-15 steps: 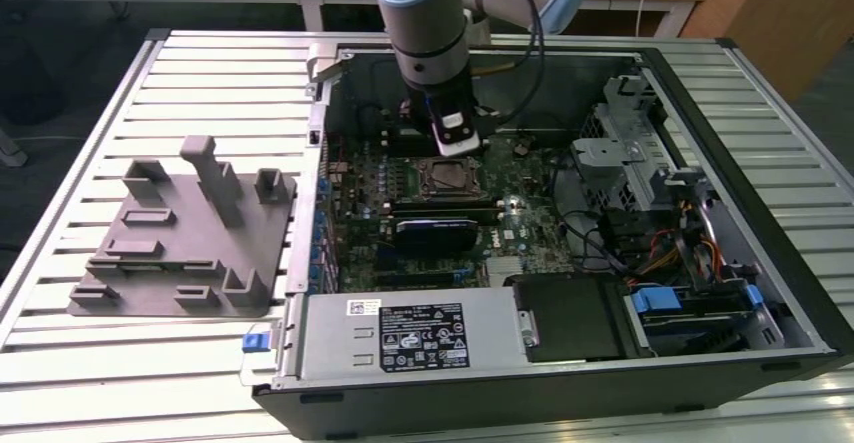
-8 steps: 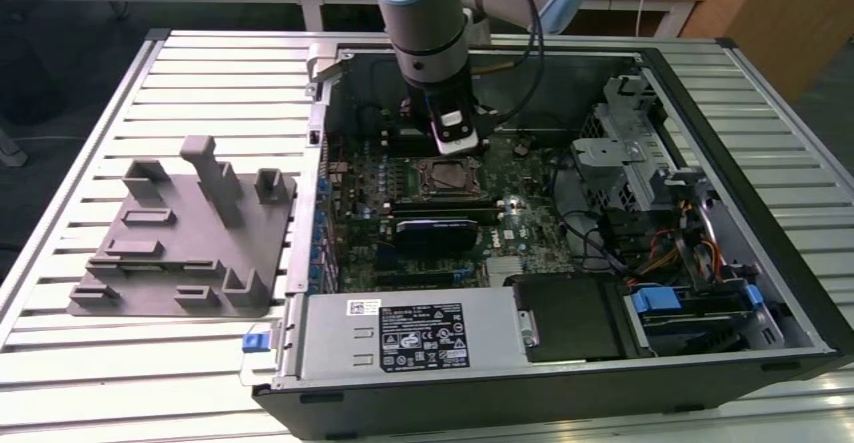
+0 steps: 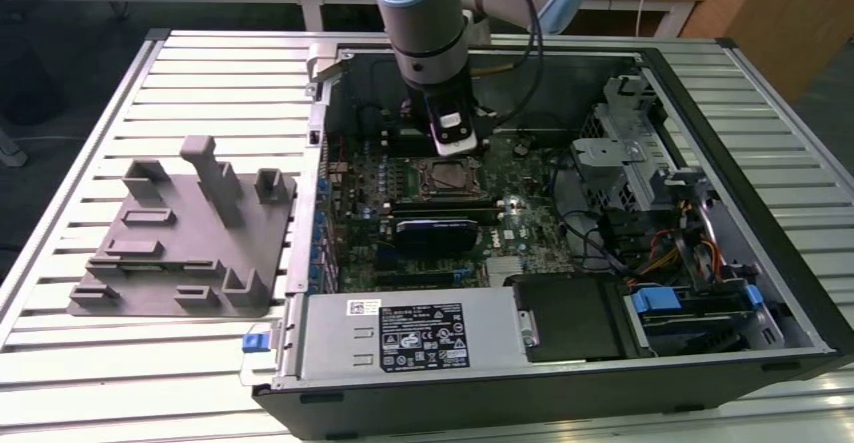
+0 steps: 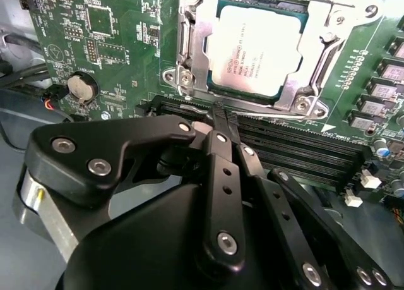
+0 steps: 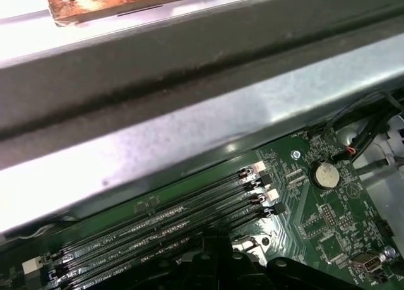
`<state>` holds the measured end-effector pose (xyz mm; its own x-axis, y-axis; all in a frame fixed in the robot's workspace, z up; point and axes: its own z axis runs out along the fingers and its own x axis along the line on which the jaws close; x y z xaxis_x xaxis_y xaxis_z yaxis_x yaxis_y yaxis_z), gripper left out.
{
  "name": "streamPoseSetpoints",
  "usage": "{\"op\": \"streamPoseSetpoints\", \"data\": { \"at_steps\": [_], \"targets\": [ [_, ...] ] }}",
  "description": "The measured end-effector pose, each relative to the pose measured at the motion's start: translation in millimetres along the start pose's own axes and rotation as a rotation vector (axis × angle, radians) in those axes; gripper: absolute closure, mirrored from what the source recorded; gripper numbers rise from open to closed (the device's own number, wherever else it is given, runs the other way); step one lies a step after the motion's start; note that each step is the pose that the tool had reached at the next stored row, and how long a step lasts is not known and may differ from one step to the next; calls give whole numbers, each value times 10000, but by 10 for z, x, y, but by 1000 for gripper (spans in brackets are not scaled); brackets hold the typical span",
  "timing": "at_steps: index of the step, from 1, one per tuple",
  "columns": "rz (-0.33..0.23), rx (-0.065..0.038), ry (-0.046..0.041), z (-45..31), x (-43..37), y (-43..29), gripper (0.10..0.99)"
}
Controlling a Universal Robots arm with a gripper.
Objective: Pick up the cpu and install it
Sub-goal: 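Install the first cpu locking lever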
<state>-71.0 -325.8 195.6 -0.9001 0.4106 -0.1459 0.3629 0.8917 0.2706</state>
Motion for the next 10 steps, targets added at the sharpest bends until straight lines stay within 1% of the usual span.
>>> {"op": "streamPoseSetpoints", "data": {
  "at_steps": [10],
  "targets": [
    [49, 10, -13, 39, -1, -28, 980]
  ]
}}
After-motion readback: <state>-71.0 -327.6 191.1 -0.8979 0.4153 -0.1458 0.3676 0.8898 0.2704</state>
